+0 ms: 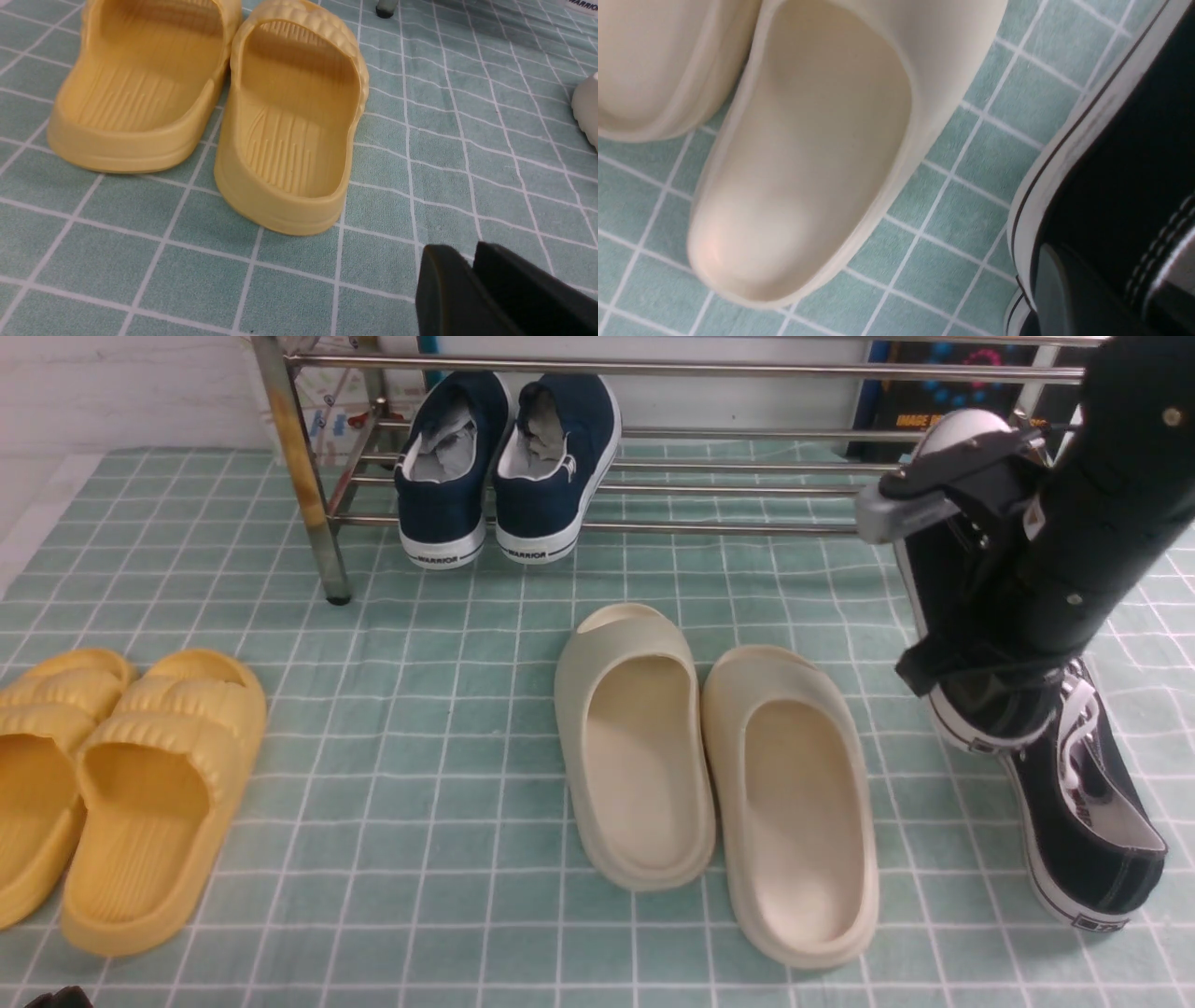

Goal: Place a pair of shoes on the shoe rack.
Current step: Use the right arm to put a shoe into the shoe rack

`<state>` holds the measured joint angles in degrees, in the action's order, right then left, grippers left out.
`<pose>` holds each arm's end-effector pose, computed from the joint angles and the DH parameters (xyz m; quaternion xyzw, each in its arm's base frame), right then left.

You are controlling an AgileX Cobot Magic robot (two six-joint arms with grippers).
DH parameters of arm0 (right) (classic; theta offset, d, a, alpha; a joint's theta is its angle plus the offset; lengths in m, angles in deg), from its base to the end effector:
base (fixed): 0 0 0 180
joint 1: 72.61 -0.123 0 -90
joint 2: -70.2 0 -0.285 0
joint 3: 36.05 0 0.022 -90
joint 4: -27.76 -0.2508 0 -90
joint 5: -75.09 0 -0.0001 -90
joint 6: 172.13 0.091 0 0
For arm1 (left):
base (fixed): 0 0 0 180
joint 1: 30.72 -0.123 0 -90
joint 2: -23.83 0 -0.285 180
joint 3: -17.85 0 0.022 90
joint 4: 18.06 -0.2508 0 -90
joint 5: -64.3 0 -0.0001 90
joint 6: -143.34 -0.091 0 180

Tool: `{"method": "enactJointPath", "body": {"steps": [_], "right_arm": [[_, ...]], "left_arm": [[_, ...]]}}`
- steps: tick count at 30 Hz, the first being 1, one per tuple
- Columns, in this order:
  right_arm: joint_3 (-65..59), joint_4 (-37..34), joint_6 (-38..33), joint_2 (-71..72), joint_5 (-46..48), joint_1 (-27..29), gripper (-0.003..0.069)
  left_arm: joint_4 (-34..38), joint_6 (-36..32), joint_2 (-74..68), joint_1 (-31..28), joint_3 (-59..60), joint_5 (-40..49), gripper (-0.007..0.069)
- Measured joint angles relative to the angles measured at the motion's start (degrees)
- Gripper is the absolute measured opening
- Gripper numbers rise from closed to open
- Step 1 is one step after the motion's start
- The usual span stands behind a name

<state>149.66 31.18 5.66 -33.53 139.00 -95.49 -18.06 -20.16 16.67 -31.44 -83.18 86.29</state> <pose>0.3218 0.1305 0.3003 -0.2230 0.9617 0.0001 0.1595 0.0524 0.0007 0.1690 -0.1212 0.8005 -0.0806 0.5814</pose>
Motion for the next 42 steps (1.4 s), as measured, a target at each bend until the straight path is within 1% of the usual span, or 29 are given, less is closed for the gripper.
{"method": "enactJointPath", "body": {"steps": [7,8,10,11,14,15,19,23,26,31,34,42], "right_arm": [[10.57,0.77,-2.42,-8.50,2.20,0.52,0.0022],[14.20,0.77,-2.64,-11.60,2.85,1.26,0.0022],[16.20,0.77,-2.78,-13.10,3.07,1.75,0.0022],[20.05,0.77,-3.50,-15.77,3.20,2.63,0.0022],[23.66,1.09,-5.41,-18.86,3.27,3.65,0.0022],[26.26,1.34,-6.99,-20.95,3.46,4.28,0.0022],[31.60,1.43,-8.61,-25.26,4.11,4.75,0.0022],[34.61,1.05,-10.20,-27.93,4.42,4.75,0.0022],[37.30,0.73,-12.66,-29.84,4.42,4.75,0.0022],[39.61,0.79,-13.12,-31.04,3.15,4.75,0.0022],[40.24,0.73,-13.12,-31.57,-0.51,4.75,0.0022],[40.29,0.68,-13.12,-33.09,-4.33,4.75,0.0022]], "left_arm": [[0.00,0.00,0.00,0.00,0.00,0.00,0.0104],[0.00,0.00,0.00,0.00,0.00,0.00,0.0109],[0.00,0.00,0.00,0.00,0.00,0.00,0.0111],[0.00,0.00,0.00,0.00,0.00,0.00,0.0113],[0.00,0.00,0.00,0.00,0.00,0.00,0.0113],[0.00,0.00,0.00,0.00,0.00,0.00,0.0113],[0.00,0.00,0.00,0.00,0.00,0.00,0.0113],[0.00,0.00,0.00,0.00,0.00,0.00,0.0118],[0.00,0.00,0.00,0.00,0.00,0.00,0.0124],[0.00,0.00,0.00,0.00,0.00,0.00,0.0127],[0.00,0.00,0.00,0.00,0.00,0.00,0.0127],[0.00,0.00,0.00,0.00,0.00,0.00,0.0132]]}}
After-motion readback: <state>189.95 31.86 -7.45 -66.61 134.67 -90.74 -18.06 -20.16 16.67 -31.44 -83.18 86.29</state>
